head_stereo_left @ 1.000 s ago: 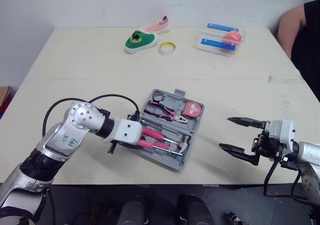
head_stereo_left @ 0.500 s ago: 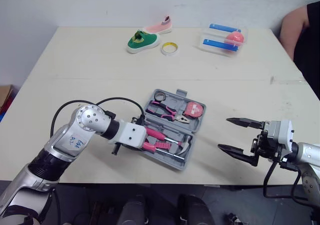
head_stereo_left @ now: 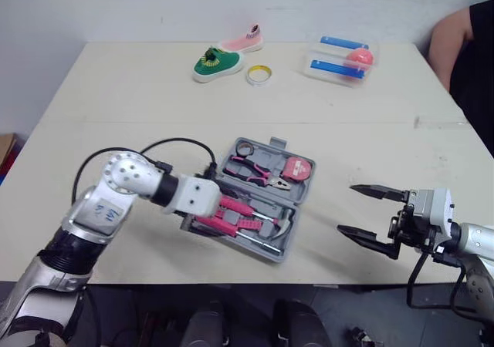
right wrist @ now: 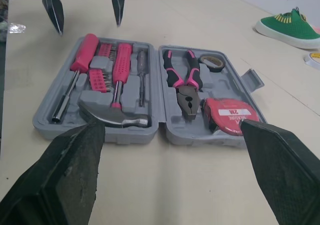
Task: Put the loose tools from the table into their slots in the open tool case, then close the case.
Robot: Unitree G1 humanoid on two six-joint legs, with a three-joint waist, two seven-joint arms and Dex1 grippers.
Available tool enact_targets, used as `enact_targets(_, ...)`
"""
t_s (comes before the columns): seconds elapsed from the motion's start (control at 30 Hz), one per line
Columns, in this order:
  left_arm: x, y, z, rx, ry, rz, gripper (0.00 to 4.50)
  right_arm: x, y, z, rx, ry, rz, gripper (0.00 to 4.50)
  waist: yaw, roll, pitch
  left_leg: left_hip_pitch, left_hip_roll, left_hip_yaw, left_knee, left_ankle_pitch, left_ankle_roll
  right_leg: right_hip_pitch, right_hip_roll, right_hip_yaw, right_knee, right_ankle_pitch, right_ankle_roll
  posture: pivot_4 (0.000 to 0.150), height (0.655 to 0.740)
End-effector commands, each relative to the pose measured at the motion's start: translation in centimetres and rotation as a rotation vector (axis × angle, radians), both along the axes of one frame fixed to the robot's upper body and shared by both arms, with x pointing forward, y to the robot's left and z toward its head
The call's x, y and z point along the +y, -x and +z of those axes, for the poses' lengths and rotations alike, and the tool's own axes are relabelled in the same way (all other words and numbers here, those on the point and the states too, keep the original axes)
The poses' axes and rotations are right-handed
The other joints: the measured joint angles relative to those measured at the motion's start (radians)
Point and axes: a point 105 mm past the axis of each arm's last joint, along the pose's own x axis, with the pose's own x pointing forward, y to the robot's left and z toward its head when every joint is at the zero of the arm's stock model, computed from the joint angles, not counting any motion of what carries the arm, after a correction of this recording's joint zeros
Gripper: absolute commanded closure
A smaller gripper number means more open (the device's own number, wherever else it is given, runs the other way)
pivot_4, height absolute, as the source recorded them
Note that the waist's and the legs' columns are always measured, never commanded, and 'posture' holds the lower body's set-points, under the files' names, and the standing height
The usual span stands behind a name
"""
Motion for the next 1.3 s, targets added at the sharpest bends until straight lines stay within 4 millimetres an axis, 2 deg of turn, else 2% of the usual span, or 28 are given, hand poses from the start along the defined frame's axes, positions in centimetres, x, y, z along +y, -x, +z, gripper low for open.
enact_targets(0.03,-0.2,1.0,1.1,0.069,0.175,-0.03,0.67,-0.3,0.1,0.2,-0.026,-0.003,-0.008,0.0,0.001,0.0,0.0,0.0,0.0,0.0,0.0,0.0,0.0,0.0,0.0,0.0,0.0,0.0,0.0,0.15,0.74)
enact_targets(0.1,-0.3,1.4,1.2,0.123,0.274,-0.023,1.26,-0.5,0.2,-0.1,-0.02,-0.004,-0.014,0.0,0.001,0.0,0.0,0.0,0.0,0.0,0.001,0.0,0.0,0.0,0.0,0.0,0.001,0.0,0.0,0.15,0.74)
enact_targets(0.13,-0.2,1.3,0.8,0.138,0.307,-0.002,1.73,-0.6,0.2,-0.3,-0.016,-0.004,-0.016,0.0,0.001,0.0,0.0,0.0,0.0,0.0,0.001,0.0,0.0,0.0,0.0,0.0,0.0,0.0,0.0,0.15,0.74)
enact_targets(0.2,-0.1,0.8,-0.6,0.17,0.339,0.054,2.6,-0.7,0.3,-0.6,-0.01,-0.003,-0.019,0.0,0.002,0.0,0.0,0.0,0.0,0.0,0.001,0.0,0.0,0.001,0.0,0.0,0.001,0.0,0.0,0.15,0.74)
enact_targets(0.27,-0.2,0.6,-2.0,0.195,0.34,0.093,3.66,-0.9,0.3,-0.7,-0.008,-0.001,-0.021,0.0,0.002,0.0,0.0,0.0,0.0,-0.001,0.002,0.0,0.0,0.001,0.0,0.0,0.001,0.0,0.0,0.15,0.74)
enact_targets(0.33,-0.4,0.5,-3.2,0.223,0.342,0.123,4.47,-1.1,0.2,-0.7,-0.007,0.001,-0.024,0.0,0.002,0.0,0.0,0.001,0.0,0.0,0.002,0.0,0.0,0.001,0.0,0.0,0.001,0.0,0.0,0.15,0.74)
enact_targets(0.43,-0.5,0.2,-4.8,0.247,0.321,0.166,4.47,-1.3,0.3,-0.8,-0.005,0.004,-0.026,0.0,0.002,0.0,0.0,0.001,0.0,0.0,0.001,0.0,0.0,0.001,0.0,0.0,0.001,0.0,0.0,0.15,0.74)
enact_targets(0.57,-0.7,0.0,-5.9,0.26,0.312,0.19,4.47,-1.6,0.3,-0.9,-0.004,0.006,-0.029,0.0,0.002,0.0,0.0,0.001,0.0,0.0,0.001,0.0,0.0,0.001,-0.001,0.0,0.001,0.0,0.0,0.15,0.74)
enact_targets(0.67,-0.4,-0.2,-7.8,0.294,0.269,0.242,4.47,-1.8,0.4,-1.0,-0.004,0.006,-0.032,0.0,0.002,0.0,0.0,0.001,0.0,0.0,0.001,0.0,0.0,0.001,-0.001,0.0,0.001,0.0,0.0,0.15,0.74)
enact_targets(0.77,-0.2,-0.2,-8.7,0.311,0.249,0.257,4.47,-1.9,0.4,-1.1,-0.004,0.006,-0.034,0.0,0.002,0.0,0.0,0.001,0.0,0.0,0.001,0.0,0.0,0.001,-0.001,0.0,0.0,0.0,0.0,0.15,0.74)
enact_targets(0.97,0.7,0.5,-12.6,0.365,0.064,0.316,4.47,-2.0,0.3,-1.4,-0.003,0.002,-0.034,0.0,0.003,0.002,-0.003,0.004,0.0,0.0,0.001,0.0,0.0,0.003,-0.003,0.001,-0.003,0.0,0.0,0.15,0.74)
enact_targets(1.1,1.1,0.6,-14.0,0.394,-0.012,0.361,4.47,-1.8,0.3,-1.6,-0.005,-0.003,-0.028,0.0,0.002,0.01,-0.014,0.008,0.0,0.001,-0.001,0.0,0.0,0.006,-0.005,0.003,-0.004,0.0,0.0,0.15,0.74)
enact_targets(1.23,1.2,0.7,-14.4,0.408,-0.038,0.394,4.47,-1.5,0.2,-1.7,-0.009,-0.019,-0.029,0.0,0.002,0.013,-0.022,0.02,0.002,0.002,-0.004,-0.006,0.0,0.016,-0.005,0.005,-0.006,0.0,0.0,0.15,0.74)
enact_targets(1.3,0.2,0.5,-12.3,0.385,0.091,0.352,4.47,-1.3,0.0,-1.3,-0.006,-0.053,-0.047,0.0,0.001,0.017,-0.027,0.021,0.003,0.002,-0.004,-0.01,0.002,0.018,-0.005,0.005,-0.007,-0.001,-0.001,0.15,0.74)
